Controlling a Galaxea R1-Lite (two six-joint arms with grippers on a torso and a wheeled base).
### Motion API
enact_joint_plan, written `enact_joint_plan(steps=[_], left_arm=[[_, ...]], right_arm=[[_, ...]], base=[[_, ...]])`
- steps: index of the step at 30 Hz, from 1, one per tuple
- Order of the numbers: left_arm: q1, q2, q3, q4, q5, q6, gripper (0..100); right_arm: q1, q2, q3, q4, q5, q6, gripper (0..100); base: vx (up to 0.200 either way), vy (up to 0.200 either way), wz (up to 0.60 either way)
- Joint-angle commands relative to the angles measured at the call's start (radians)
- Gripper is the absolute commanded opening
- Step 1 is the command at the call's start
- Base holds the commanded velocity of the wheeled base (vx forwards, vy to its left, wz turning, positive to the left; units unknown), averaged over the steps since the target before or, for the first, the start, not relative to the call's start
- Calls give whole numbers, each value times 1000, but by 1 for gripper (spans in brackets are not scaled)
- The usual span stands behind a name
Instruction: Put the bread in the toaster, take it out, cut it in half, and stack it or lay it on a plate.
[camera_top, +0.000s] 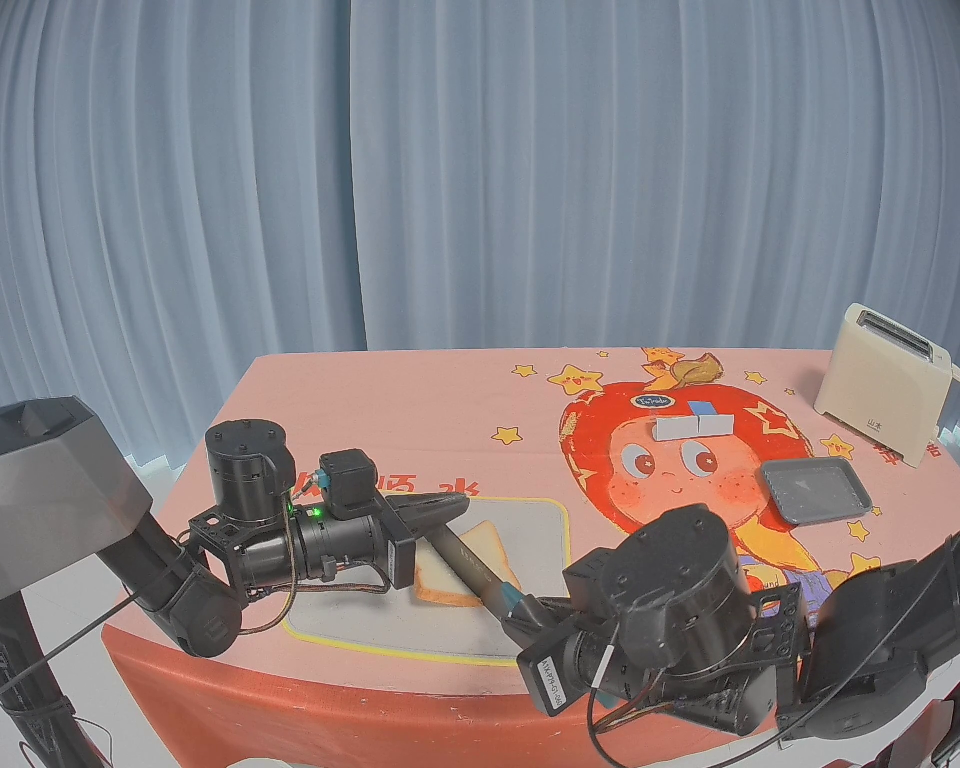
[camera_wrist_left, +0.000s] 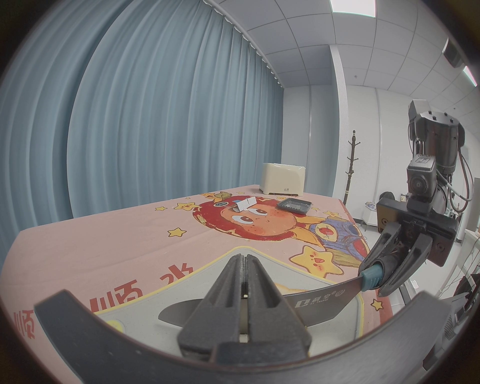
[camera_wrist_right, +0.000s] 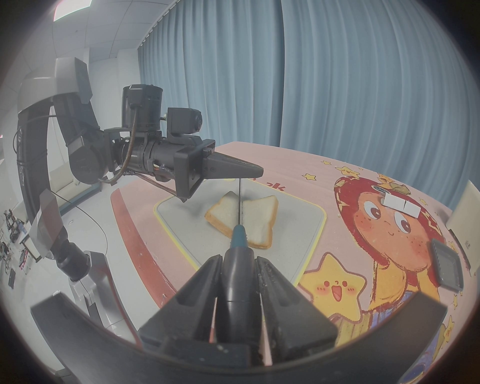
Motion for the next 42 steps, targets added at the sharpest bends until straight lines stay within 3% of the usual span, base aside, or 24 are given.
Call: enact_joint_plan(steps=[1, 23, 34, 42], left_arm=[[-6, -10, -8, -2, -1, -1, 0], [-5, 30, -1, -2, 0, 2, 0], [-10, -53, -18, 2, -1, -3, 0], [-2, -48, -2, 0, 2, -27, 0]], right_arm=[[2, 10, 6, 8, 0, 1, 0], [-4, 1, 3, -3, 0, -1, 0], [-1, 10, 5, -9, 0, 1, 0], [-10, -22, 3, -11, 0, -1, 0]], base=[[0, 0, 0], [0, 0, 0], [0, 0, 0], [0, 0, 0]])
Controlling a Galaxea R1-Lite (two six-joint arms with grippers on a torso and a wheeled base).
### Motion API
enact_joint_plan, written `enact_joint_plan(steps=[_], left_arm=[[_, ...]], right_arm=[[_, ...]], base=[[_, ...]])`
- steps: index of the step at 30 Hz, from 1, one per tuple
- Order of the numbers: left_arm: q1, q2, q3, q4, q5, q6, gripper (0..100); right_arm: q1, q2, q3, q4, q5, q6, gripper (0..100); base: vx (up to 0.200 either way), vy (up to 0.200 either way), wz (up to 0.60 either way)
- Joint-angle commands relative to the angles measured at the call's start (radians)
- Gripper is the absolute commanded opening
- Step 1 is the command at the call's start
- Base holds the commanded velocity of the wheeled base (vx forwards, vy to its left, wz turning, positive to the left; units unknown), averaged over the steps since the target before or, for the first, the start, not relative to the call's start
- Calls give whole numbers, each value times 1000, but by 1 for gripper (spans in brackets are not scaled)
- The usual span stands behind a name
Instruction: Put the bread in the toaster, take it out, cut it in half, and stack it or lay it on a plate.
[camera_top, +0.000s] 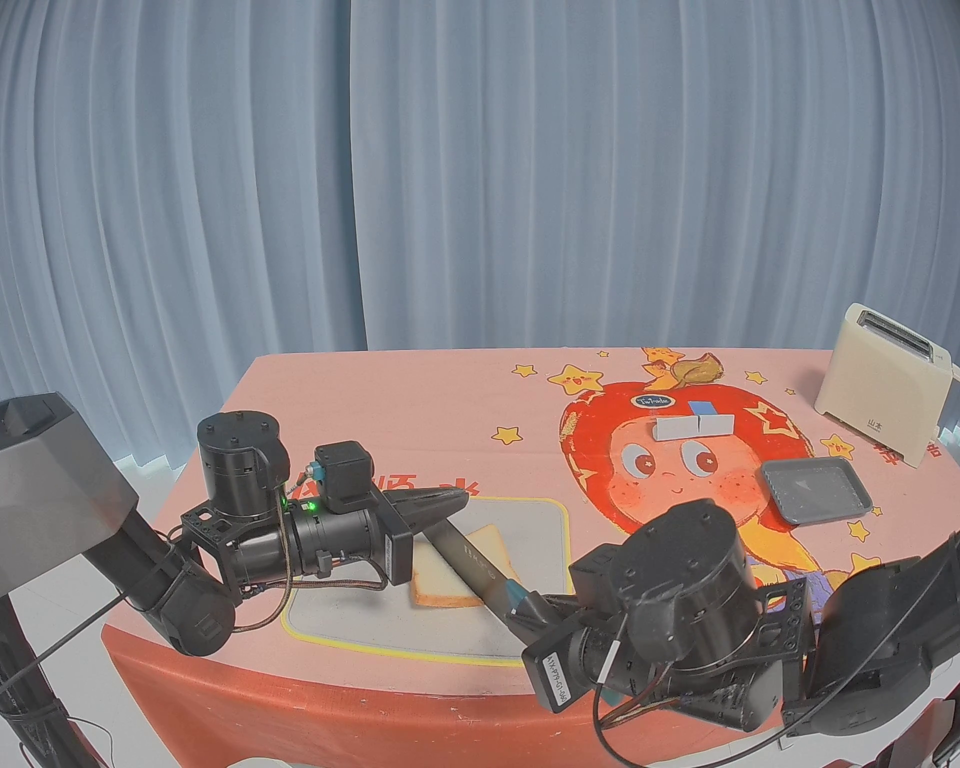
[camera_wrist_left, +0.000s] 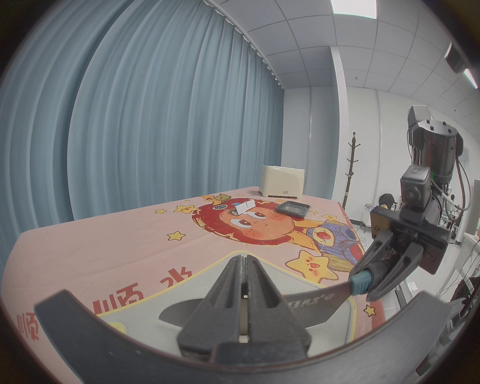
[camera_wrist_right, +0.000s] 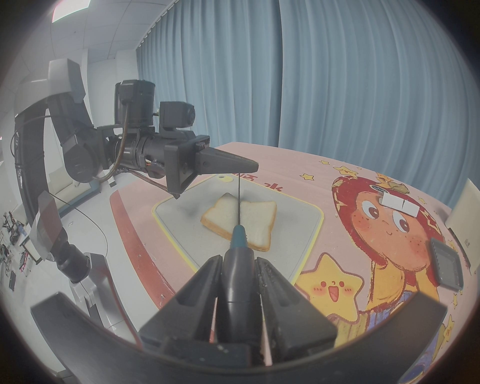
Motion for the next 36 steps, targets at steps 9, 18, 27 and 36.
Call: enact_joint_plan(steps=[9, 18, 27, 36], left_arm=[[4, 51, 11, -10, 14, 3, 0], [6, 55, 15, -10, 15, 3, 0], [-5, 33, 9, -10, 15, 1, 0], [-2, 2, 5, -9, 17, -2, 0]], right_arm=[[0, -12, -2, -6, -1, 0, 0], [3, -6, -7, -6, -1, 0, 0], [4, 6, 4, 6, -1, -2, 0], [7, 12, 5, -4, -1, 0, 0]], base=[[0, 0, 0], [0, 0, 0], [0, 0, 0], [0, 0, 0]])
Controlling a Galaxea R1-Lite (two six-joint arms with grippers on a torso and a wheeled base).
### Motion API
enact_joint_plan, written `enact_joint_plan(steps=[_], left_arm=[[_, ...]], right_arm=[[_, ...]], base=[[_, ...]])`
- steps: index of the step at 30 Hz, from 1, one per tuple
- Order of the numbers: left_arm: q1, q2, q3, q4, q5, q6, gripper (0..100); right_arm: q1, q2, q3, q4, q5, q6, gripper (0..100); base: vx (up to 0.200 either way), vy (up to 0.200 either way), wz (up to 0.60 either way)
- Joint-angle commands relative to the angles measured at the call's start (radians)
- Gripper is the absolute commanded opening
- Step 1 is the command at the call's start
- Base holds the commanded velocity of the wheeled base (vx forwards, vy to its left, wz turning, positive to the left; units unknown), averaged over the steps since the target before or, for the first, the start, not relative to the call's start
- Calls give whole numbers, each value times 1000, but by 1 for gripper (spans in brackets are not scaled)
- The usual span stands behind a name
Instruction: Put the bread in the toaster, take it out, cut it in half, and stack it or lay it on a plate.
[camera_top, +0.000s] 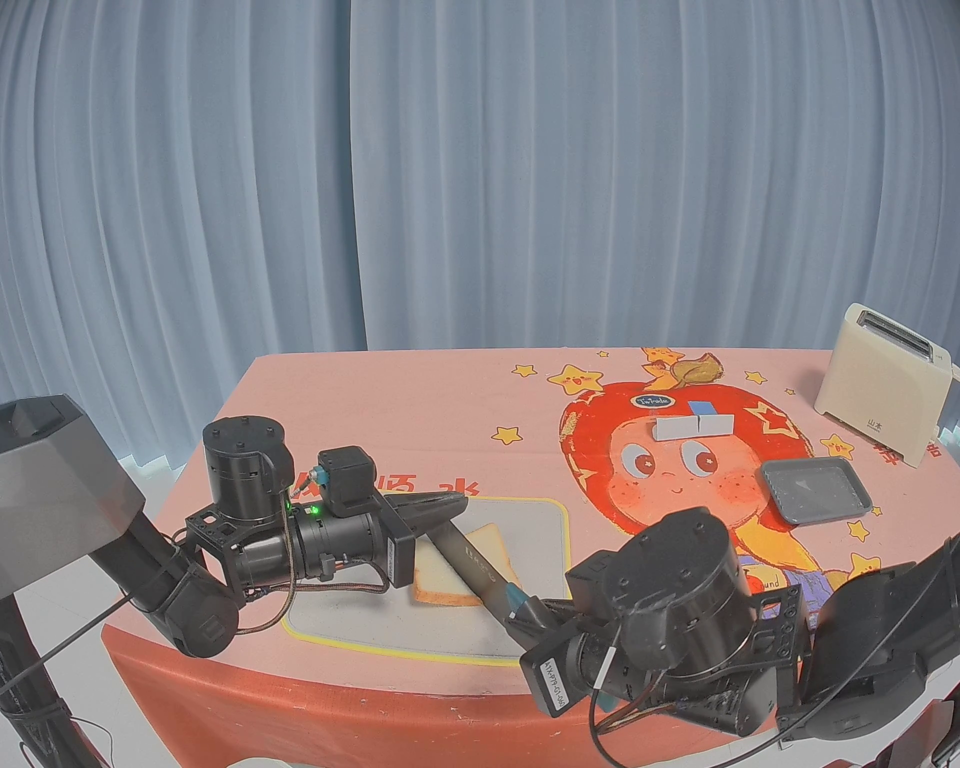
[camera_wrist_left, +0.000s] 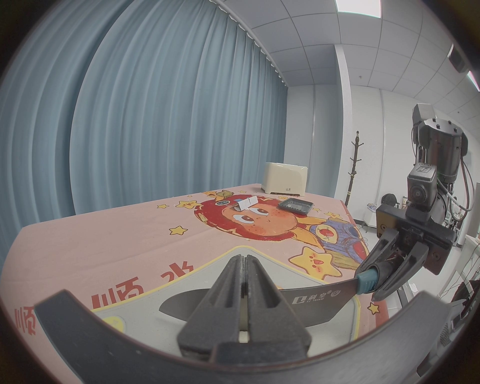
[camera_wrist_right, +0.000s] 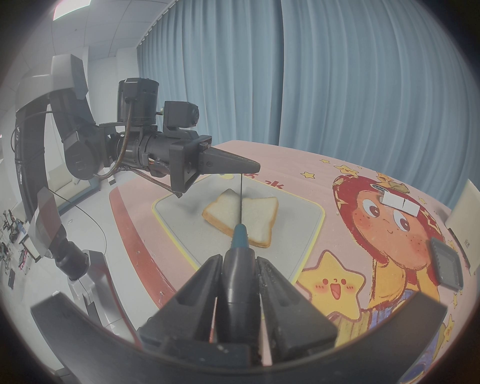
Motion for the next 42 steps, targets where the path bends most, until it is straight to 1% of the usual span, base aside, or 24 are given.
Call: enact_joint_plan(steps=[1, 8, 26, 29, 31, 34, 35, 42], left_arm=[[4, -13, 7, -11, 2, 0, 0], [11, -4, 25, -10, 5, 1, 0], [10, -16, 13, -8, 7, 1, 0], [7, -47, 8, -5, 8, 1, 0], [5, -64, 2, 3, 21, 1, 0], [2, -82, -19, 23, 70, 3, 0], [1, -89, -24, 33, 79, 3, 0], [1, -139, -62, 132, 97, 15, 0]], right_arm=[[0, 1, 0, -2, 1, 0, 0], [-3, -10, -8, -5, 1, 1, 0], [5, 15, 0, -3, 1, 0, 0], [4, 6, 0, -3, -5, -2, 0], [4, 3, 0, -3, -17, -2, 0], [7, 3, -2, -3, -25, -2, 0], [7, 3, -2, -3, -25, -2, 0], [10, 6, 0, -2, -28, -3, 0]], base=[[0, 0, 0], [0, 0, 0], [0, 0, 0], [0, 0, 0], [0, 0, 0], [0, 0, 0], [0, 0, 0], [0, 0, 0]])
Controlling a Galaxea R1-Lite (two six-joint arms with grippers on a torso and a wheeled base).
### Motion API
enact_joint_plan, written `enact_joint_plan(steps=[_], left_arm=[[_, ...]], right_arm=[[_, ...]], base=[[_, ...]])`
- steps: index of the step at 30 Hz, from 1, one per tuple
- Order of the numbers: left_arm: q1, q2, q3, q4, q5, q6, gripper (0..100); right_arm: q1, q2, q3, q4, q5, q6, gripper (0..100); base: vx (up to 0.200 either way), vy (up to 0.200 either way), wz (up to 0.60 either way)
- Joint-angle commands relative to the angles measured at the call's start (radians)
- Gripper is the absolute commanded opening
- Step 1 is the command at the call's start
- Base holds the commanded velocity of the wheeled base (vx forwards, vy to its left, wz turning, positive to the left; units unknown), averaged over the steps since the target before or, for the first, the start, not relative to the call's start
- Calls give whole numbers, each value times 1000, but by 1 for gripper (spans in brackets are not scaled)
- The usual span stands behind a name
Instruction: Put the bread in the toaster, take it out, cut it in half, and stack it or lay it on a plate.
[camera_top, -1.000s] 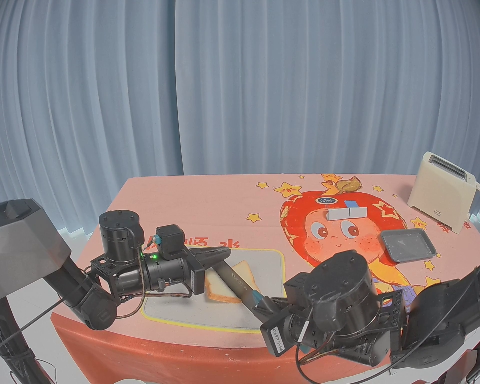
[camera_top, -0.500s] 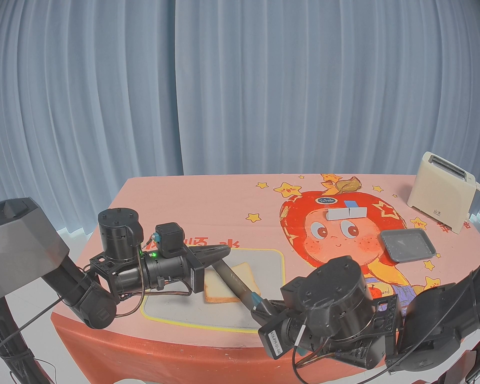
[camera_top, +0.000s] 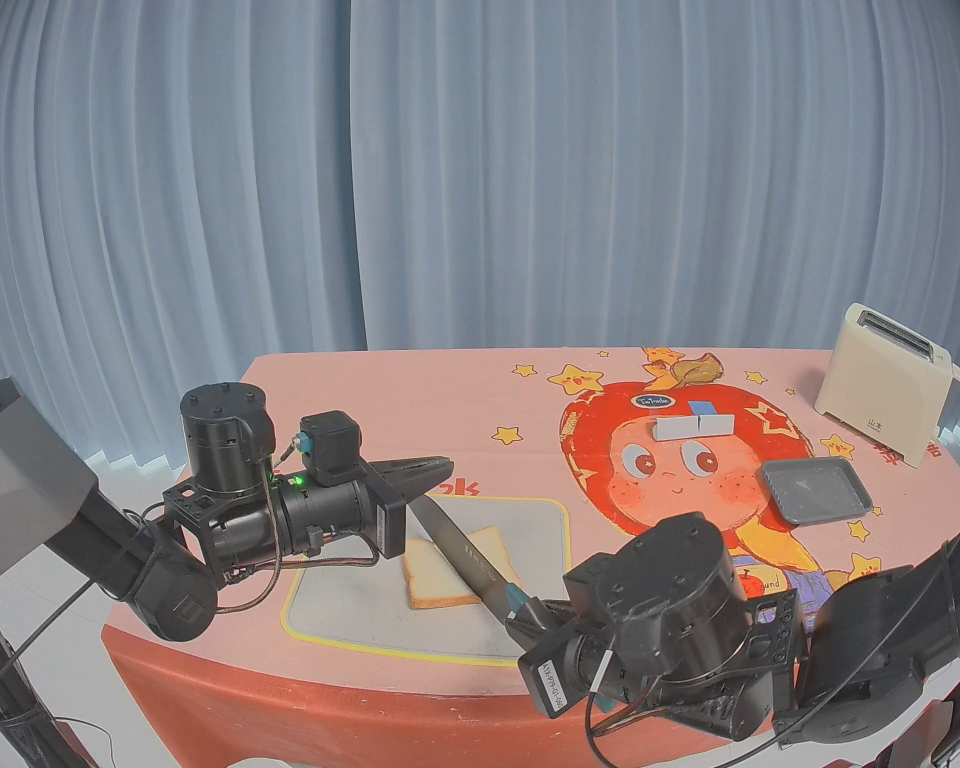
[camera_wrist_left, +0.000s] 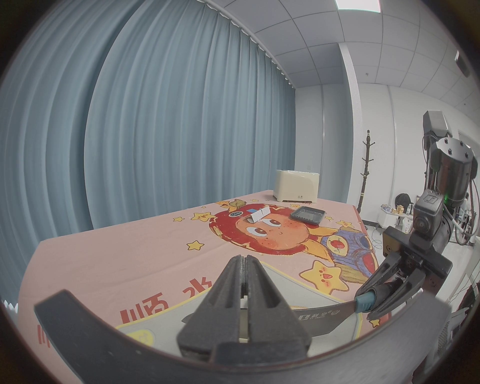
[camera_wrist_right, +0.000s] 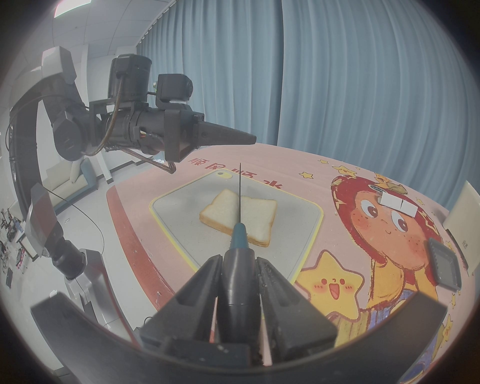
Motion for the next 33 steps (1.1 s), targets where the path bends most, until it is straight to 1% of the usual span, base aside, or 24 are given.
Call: enact_joint_plan(steps=[1, 2, 3, 4, 5, 6, 7, 8, 10, 13, 15, 18, 28, 33], left_arm=[[-1, -47, -23, 36, 9, 9, 0], [-1, -53, -28, 59, 9, 21, 0], [-1, -56, -29, 70, 11, 27, 0], [-6, -59, -40, 113, 12, 47, 0], [-8, -59, -44, 138, 21, 56, 0], [-8, -59, -46, 141, 23, 58, 0], [-9, -59, -52, 187, 51, 69, 0], [-9, -59, -54, 188, 52, 70, 0], [-18, -58, -58, 208, 60, 90, 0], [-32, -52, -63, 208, 61, 102, 0], [-52, -46, -67, 210, 63, 102, 0], [-58, -38, -64, 210, 64, 102, 0], [-52, 26, -52, 207, 74, 102, 0], [-51, 31, -54, 204, 98, 102, 0]], right_arm=[[2, 1, 1, -1, -2, -1, 0], [4, -1, -1, -2, -2, -1, 0], [4, -1, -1, -1, -2, -1, 0], [4, -2, -1, -1, -2, -1, 0], [4, -2, -1, -1, -2, -1, 0], [4, -2, -1, -1, -2, -1, 0], [4, 1, -1, -1, -2, -1, 0], [4, 1, -1, -1, -2, -1, 0], [4, 1, -1, -1, -2, -1, 0], [4, -1, -1, -1, -2, -1, 0], [4, 2, 1, -1, -2, -1, 0], [4, 4, 1, -1, -2, -1, 0], [2, -1, -2, -1, -13, -1, 0], [1, -2, -6, -2, -15, 1, 0]], base=[[0, 0, 0], [0, 0, 0], [0, 0, 0], [0, 0, 0], [0, 0, 0], [0, 0, 0], [0, 0, 0], [0, 0, 0], [0, 0, 0], [0, 0, 0], [0, 0, 0], [0, 0, 0], [0, 0, 0], [0, 0, 0]])
